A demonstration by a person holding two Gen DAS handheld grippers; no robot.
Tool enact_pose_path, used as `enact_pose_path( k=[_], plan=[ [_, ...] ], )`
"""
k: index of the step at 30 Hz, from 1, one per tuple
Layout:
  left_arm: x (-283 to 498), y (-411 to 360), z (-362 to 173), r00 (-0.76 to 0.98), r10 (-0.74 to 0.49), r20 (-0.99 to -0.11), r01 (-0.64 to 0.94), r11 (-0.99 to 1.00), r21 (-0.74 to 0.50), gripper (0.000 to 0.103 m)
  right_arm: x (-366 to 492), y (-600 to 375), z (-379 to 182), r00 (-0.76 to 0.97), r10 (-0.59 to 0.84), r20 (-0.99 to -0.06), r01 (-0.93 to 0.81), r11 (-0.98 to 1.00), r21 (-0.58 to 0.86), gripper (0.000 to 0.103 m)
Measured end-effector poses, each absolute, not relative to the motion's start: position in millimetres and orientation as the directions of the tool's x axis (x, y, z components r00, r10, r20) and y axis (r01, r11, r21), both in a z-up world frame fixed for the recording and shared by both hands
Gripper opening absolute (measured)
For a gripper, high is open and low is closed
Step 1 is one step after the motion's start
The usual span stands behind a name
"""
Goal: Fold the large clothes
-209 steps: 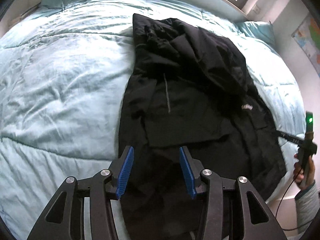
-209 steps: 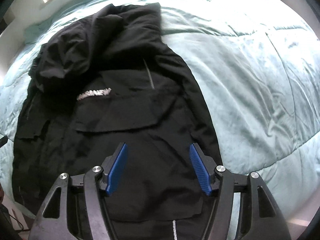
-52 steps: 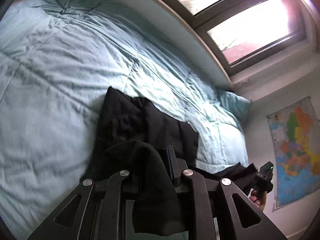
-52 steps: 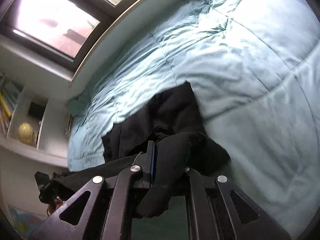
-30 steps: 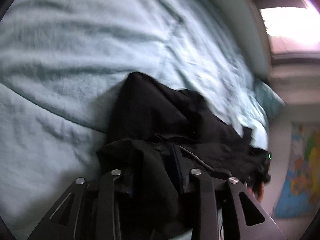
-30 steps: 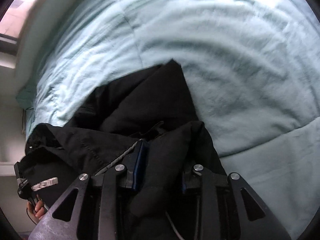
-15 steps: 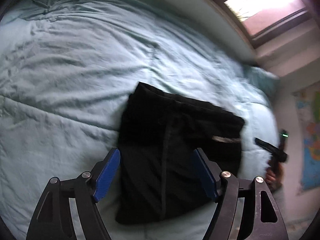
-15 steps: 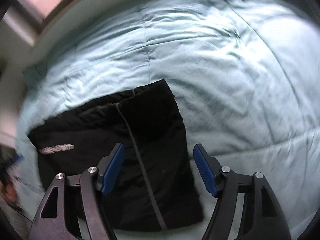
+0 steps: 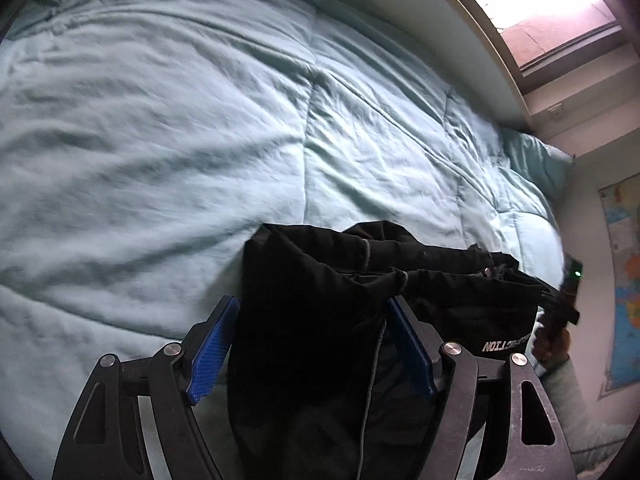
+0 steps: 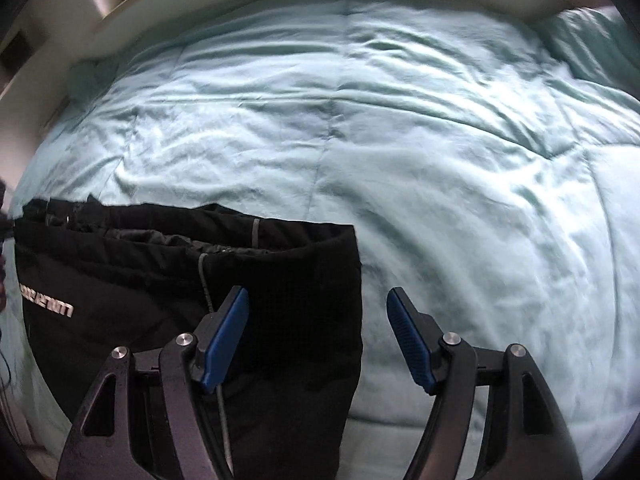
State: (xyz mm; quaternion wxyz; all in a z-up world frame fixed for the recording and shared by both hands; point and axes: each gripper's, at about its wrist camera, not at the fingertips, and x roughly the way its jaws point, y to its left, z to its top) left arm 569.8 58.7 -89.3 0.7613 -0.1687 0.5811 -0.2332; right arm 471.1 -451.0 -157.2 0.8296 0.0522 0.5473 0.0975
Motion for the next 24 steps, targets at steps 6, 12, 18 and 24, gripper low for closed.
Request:
enact_pose_path(
  k=[6,12,18,24],
  plan=[
    [572.1,50.7,-100.2,0.213,-0.566,-0.797,0.134,0.825,-0.55,0.075,491.1,-451.6,-182.5,0.33,0.287,-0.899,-0.125,0.958,0.26,0.057],
    [542.5,27.3,-61.5,0.353,-0.424,-0.834,0.201,0.905,-0.375,0.013,458.9,-432.1,-157.7,0.452,0.088,-0.888,-0.089,0.995,0.054,0.014],
    [533.3,34.1,18.9,0.495,-0.465,-0.734,0.231,0.885,-0.405,0.013,437.9,-429.8,-78.7,0.62,-0.084,-0.78,-0.006,0.994,-0.112,0.013],
    [594.3,19.4,-7.1,0.517,-0.346,-0.783,0.134,0.936,-0.326,0.014,505.7,-423.9,-88.9,0.605,-0.174,-0.777,0.068,0.984,-0.167,0.013]
  ],
)
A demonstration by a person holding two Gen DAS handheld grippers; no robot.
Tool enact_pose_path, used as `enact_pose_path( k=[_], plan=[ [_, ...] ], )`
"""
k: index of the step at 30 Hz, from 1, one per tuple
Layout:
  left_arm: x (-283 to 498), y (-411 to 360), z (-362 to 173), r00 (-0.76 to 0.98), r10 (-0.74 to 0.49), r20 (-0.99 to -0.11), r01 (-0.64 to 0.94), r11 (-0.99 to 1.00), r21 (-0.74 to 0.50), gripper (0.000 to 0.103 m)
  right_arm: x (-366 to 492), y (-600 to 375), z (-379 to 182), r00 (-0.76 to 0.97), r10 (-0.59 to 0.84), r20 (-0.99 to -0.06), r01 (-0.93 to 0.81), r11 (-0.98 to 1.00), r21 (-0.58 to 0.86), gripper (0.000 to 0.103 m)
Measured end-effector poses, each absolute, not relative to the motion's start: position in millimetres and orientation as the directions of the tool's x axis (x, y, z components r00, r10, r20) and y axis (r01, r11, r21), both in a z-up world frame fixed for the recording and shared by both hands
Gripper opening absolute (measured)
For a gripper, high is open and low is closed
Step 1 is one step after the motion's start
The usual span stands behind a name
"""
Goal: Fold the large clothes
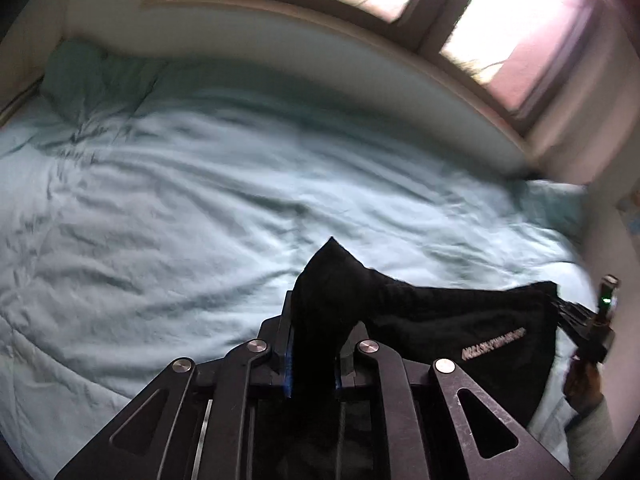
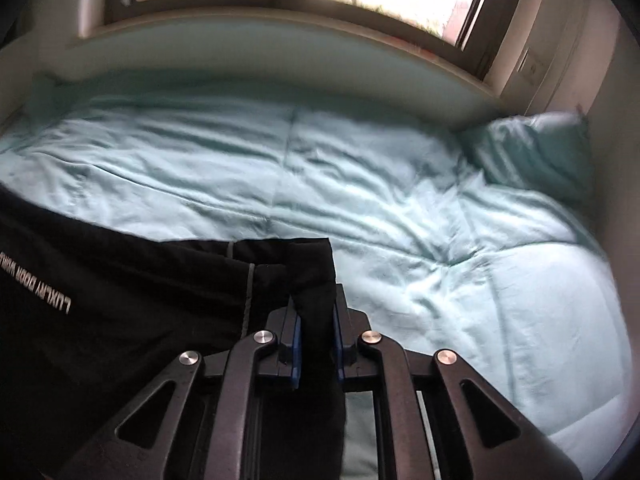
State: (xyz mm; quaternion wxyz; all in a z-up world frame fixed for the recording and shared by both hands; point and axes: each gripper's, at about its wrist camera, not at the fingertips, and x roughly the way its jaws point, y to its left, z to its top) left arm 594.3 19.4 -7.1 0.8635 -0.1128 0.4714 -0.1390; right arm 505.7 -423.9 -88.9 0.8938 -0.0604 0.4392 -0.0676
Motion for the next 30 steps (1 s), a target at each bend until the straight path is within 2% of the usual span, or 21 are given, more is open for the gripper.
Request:
enact_pose_path(
  k=[2,6,10,12,14,16,17,21,26,28,30],
  plan=[
    [613.5,21.0,-53.5,0.456,-0.298,-0.839,0.049,0.949,-0.31,0.014,535.2,-418.1,-132.0,0.532,-0.181,-0.827,0.073,0.983,-0.169,0.013],
    [635.3,32.7,-136.2,0.311,-0.31,-0.898,-0.1,0.929,-0.356,0.018,562.9,-407.0,-207.6,0.383,-0.159,-0.91,0.047,0.987,-0.153,0.013],
    [644.0,40.7,-154.9,0.278,-0.358,-0.891,-0.129,0.906,-0.404,0.023,569.6,-400.8,-230.3,0.343,-0.174,-0.923,0.044,0.985,-0.169,0.017],
    [647.3,48.7,-153.2,0.272,-0.397,-0.876,-0.123,0.889,-0.441,0.03,570.6,-405.6,-227.5,0.337,-0.156,-0.928,0.041,0.988,-0.151,0.018],
    [648.6,64.0,-150.5,0.265,-0.448,-0.854,-0.129,0.861,-0.492,0.045,568.4,-418.0,-221.0,0.332,-0.105,-0.938,0.059,0.994,-0.09,0.021],
    [648.5,85.2,-143.9,0.268,-0.516,-0.813,-0.144,0.813,-0.564,0.05,561.2,-433.6,-211.7,0.327,-0.042,-0.944,0.103,0.995,-0.009,0.027],
    [645.1,95.8,-138.5,0.277,-0.524,-0.805,-0.15,0.804,-0.575,0.05,556.2,-443.0,-204.0,0.334,-0.01,-0.942,0.134,0.99,0.037,0.033],
    [620.7,102.3,-97.5,0.341,-0.42,-0.841,-0.048,0.885,-0.462,0.05,516.9,-478.2,-162.4,0.418,0.084,-0.905,0.24,0.95,0.199,0.035],
    [585.9,81.2,-56.8,0.379,-0.278,-0.883,0.044,0.958,-0.283,0.05,459.8,-459.0,-120.0,0.455,0.131,-0.881,0.19,0.952,0.24,0.035],
    [567.6,68.0,-42.3,0.403,-0.256,-0.879,0.073,0.966,-0.247,0.05,439.6,-439.6,-108.5,0.462,0.151,-0.874,0.151,0.957,0.246,0.036],
    [547.0,52.7,-28.6,0.417,-0.275,-0.866,0.102,0.961,-0.256,0.05,418.8,-418.7,-100.4,0.468,0.193,-0.863,0.113,0.955,0.275,0.048]
  ],
)
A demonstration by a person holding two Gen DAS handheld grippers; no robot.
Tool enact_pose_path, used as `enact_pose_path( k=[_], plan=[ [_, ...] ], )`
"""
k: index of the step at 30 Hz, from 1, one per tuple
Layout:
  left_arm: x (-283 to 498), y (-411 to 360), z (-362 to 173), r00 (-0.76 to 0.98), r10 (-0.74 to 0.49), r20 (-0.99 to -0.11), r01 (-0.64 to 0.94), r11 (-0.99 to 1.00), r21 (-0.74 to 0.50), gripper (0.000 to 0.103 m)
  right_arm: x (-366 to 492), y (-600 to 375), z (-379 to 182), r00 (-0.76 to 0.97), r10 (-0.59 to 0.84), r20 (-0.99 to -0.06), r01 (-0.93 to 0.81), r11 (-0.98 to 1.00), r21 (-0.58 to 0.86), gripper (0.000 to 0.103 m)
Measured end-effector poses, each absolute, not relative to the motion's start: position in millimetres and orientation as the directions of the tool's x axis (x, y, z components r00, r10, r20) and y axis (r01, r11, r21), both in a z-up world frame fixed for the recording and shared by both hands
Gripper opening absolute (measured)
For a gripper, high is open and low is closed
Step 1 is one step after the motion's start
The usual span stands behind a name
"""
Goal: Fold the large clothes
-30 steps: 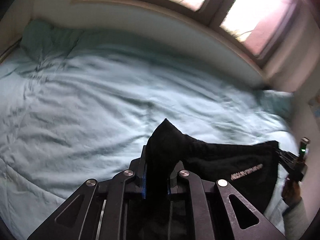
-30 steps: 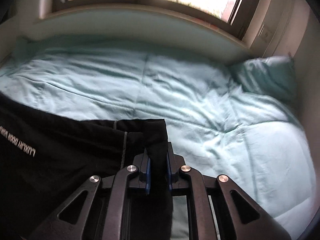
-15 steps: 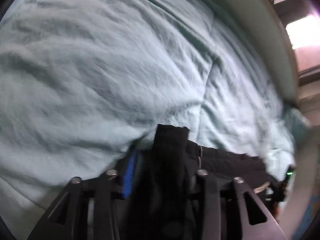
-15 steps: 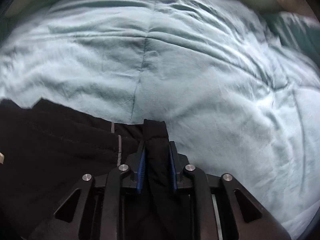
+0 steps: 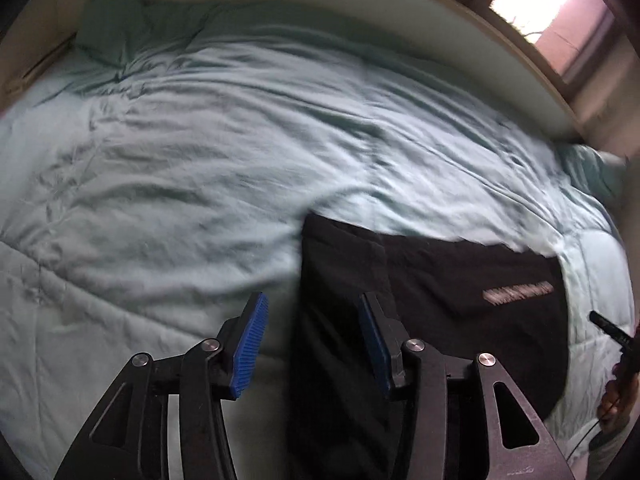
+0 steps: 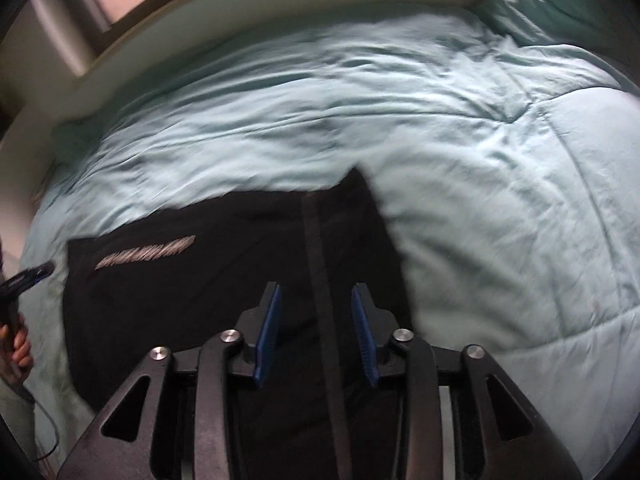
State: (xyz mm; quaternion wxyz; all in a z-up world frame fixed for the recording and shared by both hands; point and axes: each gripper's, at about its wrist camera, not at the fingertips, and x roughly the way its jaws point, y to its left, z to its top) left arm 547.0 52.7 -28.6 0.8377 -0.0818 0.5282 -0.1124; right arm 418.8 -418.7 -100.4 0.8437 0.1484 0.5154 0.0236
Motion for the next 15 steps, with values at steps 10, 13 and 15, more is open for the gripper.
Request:
enact_pose_path(
  k=[10,13,15],
  plan=[
    [441.4,-71.8,-50.7,0.272,-0.464,-0.843,0.353,0.863,-0.362,0.05,387.0,-299.5,-137.0,0.384,0.26,-0.886,-0.049,0.964,0.262,0.052],
    [444.4,-88.5,-99.7,0.235,-0.405,-0.884,0.377,0.876,-0.301,0.054,396.9,-287.2,-175.0,0.338,0.186,-0.923,-0.051,0.982,0.18,0.059],
    [452.1,-88.2,-117.2,0.224,-0.401,-0.888,0.345,0.885,-0.312,0.054,399.7,-290.5,-194.3,0.32,0.214,-0.923,-0.022,0.976,0.218,0.059]
  ],
)
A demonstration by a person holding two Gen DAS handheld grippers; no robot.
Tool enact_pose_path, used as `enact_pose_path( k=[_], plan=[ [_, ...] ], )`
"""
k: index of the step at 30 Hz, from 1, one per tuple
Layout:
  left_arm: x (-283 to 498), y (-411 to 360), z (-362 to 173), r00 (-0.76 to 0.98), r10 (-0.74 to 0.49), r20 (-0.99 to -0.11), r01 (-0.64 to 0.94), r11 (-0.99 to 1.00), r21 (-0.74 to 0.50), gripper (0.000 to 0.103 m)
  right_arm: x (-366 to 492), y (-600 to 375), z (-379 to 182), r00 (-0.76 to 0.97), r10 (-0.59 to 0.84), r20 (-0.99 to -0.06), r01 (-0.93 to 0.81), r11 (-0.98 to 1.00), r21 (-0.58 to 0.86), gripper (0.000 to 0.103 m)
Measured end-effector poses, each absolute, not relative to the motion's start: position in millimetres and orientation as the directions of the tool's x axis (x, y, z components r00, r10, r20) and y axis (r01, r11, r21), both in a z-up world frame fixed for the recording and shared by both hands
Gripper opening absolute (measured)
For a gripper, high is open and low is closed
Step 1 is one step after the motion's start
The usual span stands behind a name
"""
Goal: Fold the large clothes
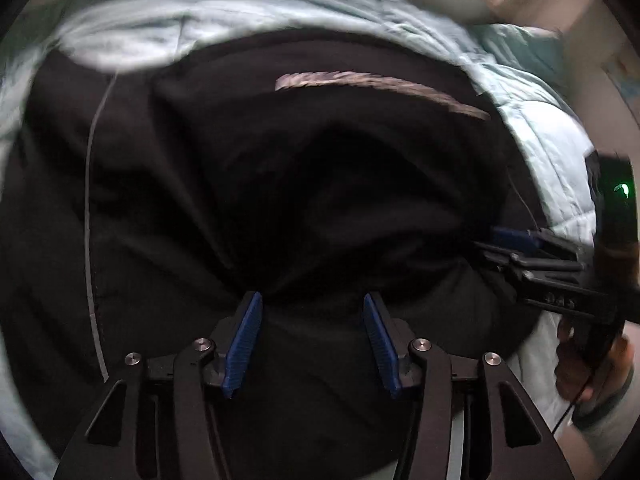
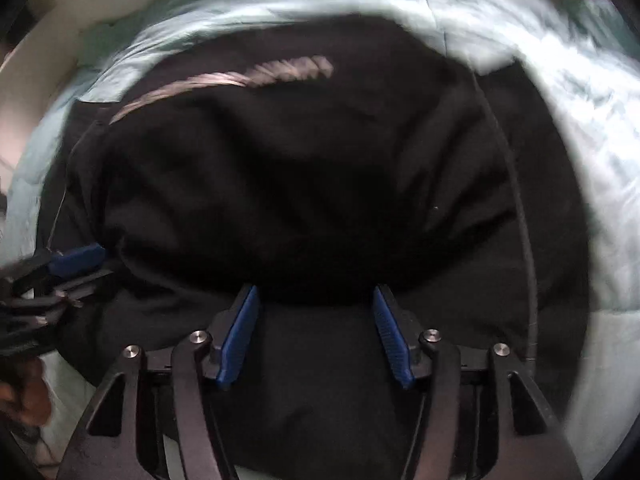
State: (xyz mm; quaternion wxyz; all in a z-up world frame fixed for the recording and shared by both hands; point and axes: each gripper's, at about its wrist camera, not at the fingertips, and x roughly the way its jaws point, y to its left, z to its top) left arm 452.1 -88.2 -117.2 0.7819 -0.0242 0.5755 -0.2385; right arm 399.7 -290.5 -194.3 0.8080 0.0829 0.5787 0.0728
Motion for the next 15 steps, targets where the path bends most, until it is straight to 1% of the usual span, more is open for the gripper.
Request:
enact_pose_path(
  k=[4,6,8,10,11,13,15],
  plan=[
    [456.3,-94.2,-106.2,0.215,-0.369,-0.904,0.367,0.889,-0.275,0.055,400.0,-290.0,-190.0,0.307,0.203,-0.93,-0.024,0.978,0.206,0.059],
    [456.3,-93.6,-89.9,0.216,-0.375,-0.902,0.379,0.883,-0.276,0.055,402.1,-292.3,-173.8,0.301,0.215,-0.929,-0.021,0.975,0.219,0.06],
    [461.2,-90.7,-64.7,0.26,-0.392,-0.883,0.396,0.877,-0.273,0.055,406.8,-293.3,-146.8,0.364,0.221,-0.905,-0.045,0.974,0.22,0.06],
    [473.5,-87.3,-47.4,0.307,-0.415,-0.857,0.381,0.878,-0.289,0.056,419.3,-293.0,-123.5,0.433,0.209,-0.877,-0.065,0.978,0.201,0.06],
    [484.2,-84.9,-42.5,0.316,-0.439,-0.841,0.362,0.875,-0.32,0.06,430.7,-291.3,-114.6,0.456,0.201,-0.867,-0.066,0.979,0.192,0.06],
    [505.0,-78.7,-50.2,0.301,-0.478,-0.825,0.311,0.867,-0.389,0.065,454.6,-286.8,-116.8,0.45,0.191,-0.873,-0.062,0.981,0.183,0.06],
    [530.1,-71.7,-76.9,0.265,-0.458,-0.849,0.221,0.885,-0.409,0.065,484.0,-284.4,-147.4,0.376,0.162,-0.912,-0.031,0.986,0.162,0.061]
  ],
)
